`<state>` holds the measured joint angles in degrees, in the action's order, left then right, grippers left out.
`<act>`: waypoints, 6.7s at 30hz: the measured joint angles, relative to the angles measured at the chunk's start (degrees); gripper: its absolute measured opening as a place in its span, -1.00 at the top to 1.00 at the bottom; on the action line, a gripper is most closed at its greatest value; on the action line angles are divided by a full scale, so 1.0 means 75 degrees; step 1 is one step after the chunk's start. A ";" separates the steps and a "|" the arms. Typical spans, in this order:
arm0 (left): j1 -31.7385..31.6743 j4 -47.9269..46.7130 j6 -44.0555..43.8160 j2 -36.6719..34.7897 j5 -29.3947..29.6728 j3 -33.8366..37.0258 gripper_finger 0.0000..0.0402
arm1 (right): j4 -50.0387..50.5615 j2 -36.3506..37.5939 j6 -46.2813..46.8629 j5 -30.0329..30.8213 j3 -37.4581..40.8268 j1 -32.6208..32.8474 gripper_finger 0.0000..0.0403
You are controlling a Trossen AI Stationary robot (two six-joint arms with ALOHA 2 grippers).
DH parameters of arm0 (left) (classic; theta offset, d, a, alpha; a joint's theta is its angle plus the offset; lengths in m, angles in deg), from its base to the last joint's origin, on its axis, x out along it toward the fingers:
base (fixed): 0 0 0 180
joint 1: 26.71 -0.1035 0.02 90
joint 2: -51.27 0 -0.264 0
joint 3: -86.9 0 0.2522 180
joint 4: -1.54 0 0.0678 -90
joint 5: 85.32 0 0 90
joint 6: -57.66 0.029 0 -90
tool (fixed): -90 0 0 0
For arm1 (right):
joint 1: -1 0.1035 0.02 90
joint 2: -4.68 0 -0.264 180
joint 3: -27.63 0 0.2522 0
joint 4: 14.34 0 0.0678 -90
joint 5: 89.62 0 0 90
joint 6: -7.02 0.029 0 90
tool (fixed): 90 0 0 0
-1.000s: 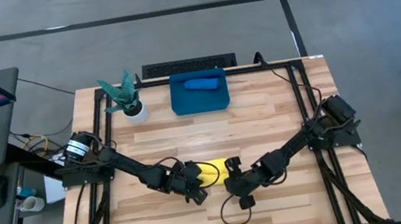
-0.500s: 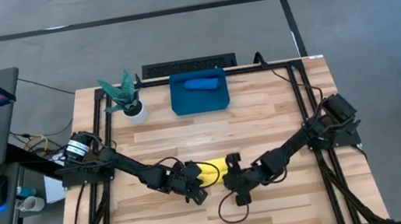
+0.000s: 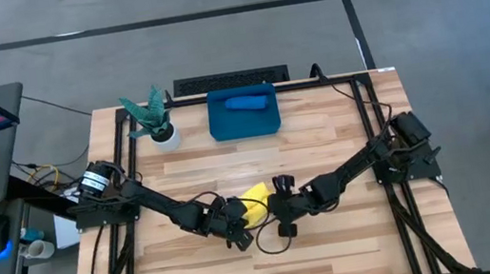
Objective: Roll microfiber towels into tight, uniform cylinder then place into a basket
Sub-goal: Roll the yellow microfiber towel
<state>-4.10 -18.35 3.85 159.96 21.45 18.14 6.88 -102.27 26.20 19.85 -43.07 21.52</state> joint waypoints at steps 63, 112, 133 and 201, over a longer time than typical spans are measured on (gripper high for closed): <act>0.0227 -0.0012 0.3425 0.0006 -0.0537 -0.0003 0.98 | 0.0056 -0.0752 -0.4569 0.1899 -0.0596 0.1765 -0.20; 0.1424 -0.2853 0.3886 0.0035 0.2203 -0.2081 0.95 | 0.1311 -0.0694 -0.0706 -0.1417 -0.0764 -0.0155 0.71; 0.0813 -0.2530 0.3387 0.0032 0.2148 -0.1557 -0.03 | 0.1311 -0.0694 -0.0549 -0.1449 -0.0762 -0.0152 0.70; -0.0095 -0.0949 0.2201 -0.0505 -0.3084 -0.0335 0.67 | 0.1232 -0.0655 0.1195 -0.6528 -0.0726 -0.0504 0.70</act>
<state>-4.81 -25.47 20.36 156.17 -1.68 15.62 16.12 -107.18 35.16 -29.11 -48.52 17.74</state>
